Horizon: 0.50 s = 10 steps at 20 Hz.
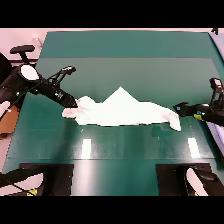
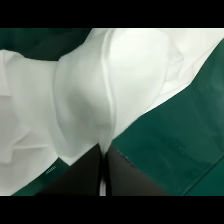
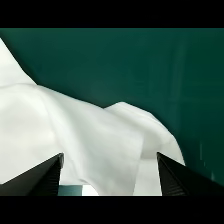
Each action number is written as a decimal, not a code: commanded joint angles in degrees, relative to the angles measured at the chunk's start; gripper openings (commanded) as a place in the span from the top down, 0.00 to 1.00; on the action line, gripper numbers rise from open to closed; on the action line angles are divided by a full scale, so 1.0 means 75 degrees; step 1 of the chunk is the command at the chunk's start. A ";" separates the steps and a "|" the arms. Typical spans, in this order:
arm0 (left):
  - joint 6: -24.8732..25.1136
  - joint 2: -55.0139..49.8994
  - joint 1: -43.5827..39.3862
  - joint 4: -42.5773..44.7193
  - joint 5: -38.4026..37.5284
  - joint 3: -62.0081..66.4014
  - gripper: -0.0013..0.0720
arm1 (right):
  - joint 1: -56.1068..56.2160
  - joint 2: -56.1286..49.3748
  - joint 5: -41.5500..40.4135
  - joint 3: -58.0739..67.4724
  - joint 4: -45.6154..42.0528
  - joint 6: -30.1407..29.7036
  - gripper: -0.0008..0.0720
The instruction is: Fold the shirts.
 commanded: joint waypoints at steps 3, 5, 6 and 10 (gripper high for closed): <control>-0.0050 0.0050 -0.0003 0.0178 -0.0128 0.0009 0.95 | -0.1020 -0.1198 0.1463 0.0606 0.0076 0.0793 0.09; -0.0050 0.0050 -0.0003 0.0178 -0.0149 0.0009 0.95 | -0.1160 -0.2069 0.1690 0.0775 0.0105 0.0746 0.10; -0.0050 0.0050 -0.0003 0.0178 -0.0143 0.0009 0.95 | -0.1160 -0.2460 0.1670 0.0819 0.0382 0.0644 0.10; -0.0102 0.0050 -0.0003 0.0204 -0.0157 0.0009 0.95 | -0.1142 -0.3824 0.1944 0.0810 0.2209 -0.0099 0.15</control>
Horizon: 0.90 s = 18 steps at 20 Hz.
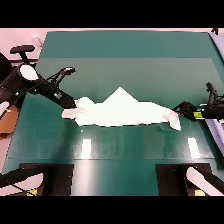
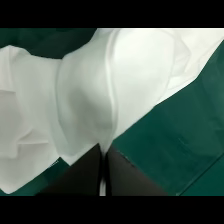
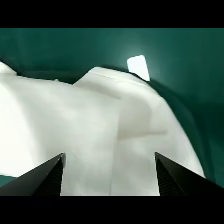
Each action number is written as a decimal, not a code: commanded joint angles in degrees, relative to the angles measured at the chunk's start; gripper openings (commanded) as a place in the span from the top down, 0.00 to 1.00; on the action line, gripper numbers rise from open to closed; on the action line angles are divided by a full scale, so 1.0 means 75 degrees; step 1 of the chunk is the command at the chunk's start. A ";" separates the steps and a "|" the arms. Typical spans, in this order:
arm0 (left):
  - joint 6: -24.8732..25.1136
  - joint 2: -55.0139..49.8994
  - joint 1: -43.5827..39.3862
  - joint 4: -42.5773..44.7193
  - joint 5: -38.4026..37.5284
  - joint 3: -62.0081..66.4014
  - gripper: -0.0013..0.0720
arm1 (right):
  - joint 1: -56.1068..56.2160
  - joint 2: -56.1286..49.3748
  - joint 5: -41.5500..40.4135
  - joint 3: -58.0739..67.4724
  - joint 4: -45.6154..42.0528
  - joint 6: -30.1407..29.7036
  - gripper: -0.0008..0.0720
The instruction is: Fold the shirts.
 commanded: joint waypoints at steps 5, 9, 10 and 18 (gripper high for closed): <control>-0.0067 0.0006 -0.0003 0.0023 -0.0114 0.0009 0.95 | 0.0731 -0.1457 0.0507 0.0067 0.2229 -0.0903 0.57; -0.0181 0.0178 -0.0003 0.0032 -0.0315 0.0050 0.95 | 0.1387 -0.0729 0.0239 0.0067 0.2244 -0.0860 0.96; -0.0187 0.0376 0.0006 0.0035 -0.0152 0.0047 0.95 | 0.1434 -0.0452 0.0146 0.0073 0.2241 -0.0860 0.96; -0.1454 0.2486 0.0006 0.2786 0.0458 0.1982 0.95 | 0.0490 0.1542 -0.0038 0.2264 0.2218 -0.0810 0.96</control>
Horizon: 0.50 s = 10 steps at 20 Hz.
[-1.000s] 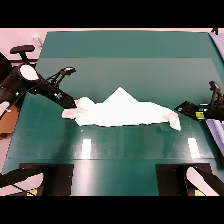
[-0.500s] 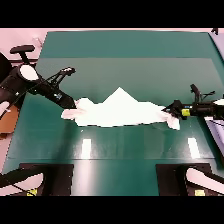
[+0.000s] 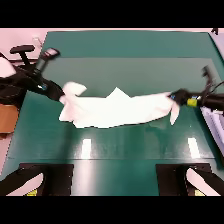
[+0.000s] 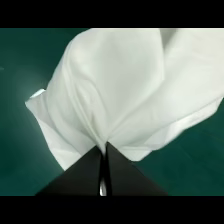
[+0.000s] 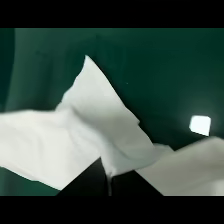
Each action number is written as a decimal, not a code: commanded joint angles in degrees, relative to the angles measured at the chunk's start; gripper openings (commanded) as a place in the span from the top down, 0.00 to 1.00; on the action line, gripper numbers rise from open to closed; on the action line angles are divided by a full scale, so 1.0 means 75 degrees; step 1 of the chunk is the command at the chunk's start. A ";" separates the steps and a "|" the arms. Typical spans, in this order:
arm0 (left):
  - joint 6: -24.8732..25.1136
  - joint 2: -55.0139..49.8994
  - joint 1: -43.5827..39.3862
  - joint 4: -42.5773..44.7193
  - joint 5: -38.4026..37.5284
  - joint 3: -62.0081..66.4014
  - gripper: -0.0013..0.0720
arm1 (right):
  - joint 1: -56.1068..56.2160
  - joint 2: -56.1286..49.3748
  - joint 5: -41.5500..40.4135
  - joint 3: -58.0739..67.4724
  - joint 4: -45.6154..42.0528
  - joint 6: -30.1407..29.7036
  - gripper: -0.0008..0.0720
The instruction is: Fold the shirts.
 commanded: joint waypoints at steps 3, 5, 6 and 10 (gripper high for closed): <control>-0.0481 0.1180 0.0006 0.1626 0.0108 0.2559 0.95 | -0.1055 0.1329 -0.0146 0.2608 0.0085 0.0140 0.96; -0.0358 0.1346 0.0006 0.1658 -0.0131 0.3751 0.95 | -0.1259 0.1725 -0.0137 0.3488 0.0085 0.0149 0.96; -0.0358 0.1413 0.0006 0.1652 -0.0236 0.4368 0.95 | -0.1314 0.1903 -0.0140 0.3850 0.0093 0.0157 0.96; -0.0073 0.1469 0.0006 0.1614 -0.0414 0.6481 0.95 | -0.1311 0.2556 -0.0178 0.5313 0.0087 0.0300 0.96</control>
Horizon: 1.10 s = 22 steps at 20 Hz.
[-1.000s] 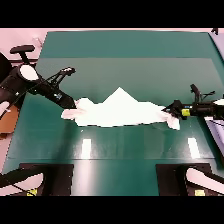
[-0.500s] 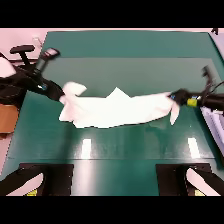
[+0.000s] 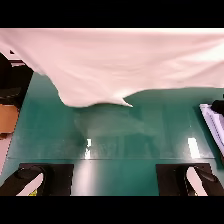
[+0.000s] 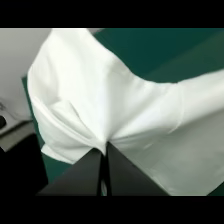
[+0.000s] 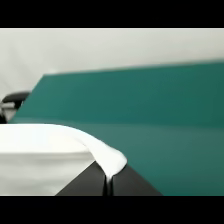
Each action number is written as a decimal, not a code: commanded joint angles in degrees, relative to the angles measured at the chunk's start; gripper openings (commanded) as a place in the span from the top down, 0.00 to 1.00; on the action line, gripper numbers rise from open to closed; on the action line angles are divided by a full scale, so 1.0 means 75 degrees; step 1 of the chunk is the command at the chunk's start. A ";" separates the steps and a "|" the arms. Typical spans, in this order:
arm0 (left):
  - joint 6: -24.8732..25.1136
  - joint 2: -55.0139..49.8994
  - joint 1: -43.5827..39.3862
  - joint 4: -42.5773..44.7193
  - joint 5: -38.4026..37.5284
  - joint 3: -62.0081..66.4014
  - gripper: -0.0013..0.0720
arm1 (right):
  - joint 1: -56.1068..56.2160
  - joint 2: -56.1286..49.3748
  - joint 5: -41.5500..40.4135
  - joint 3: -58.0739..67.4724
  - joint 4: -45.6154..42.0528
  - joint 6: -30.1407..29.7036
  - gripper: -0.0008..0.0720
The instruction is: Fold the shirts.
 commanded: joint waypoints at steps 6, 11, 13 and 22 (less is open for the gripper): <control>0.1320 0.0102 0.0006 -0.0769 0.0175 0.2259 0.95 | -0.0108 0.0950 -0.0618 0.3188 -0.0044 0.0122 0.96; 0.1804 -0.0099 0.0006 -0.1402 0.0551 0.0154 0.95 | -0.0105 -0.0157 0.1343 0.3008 -0.0015 0.0679 0.96; 0.1845 -0.0466 0.0006 -0.1486 0.0160 -0.0705 0.95 | -0.0105 -0.0530 0.1985 0.1976 -0.0026 0.0851 0.96; 0.2847 -0.3998 0.0006 -0.3567 0.2320 -0.4109 0.95 | 0.0962 -0.2308 -0.1845 -0.4208 -0.0015 -0.0542 0.96</control>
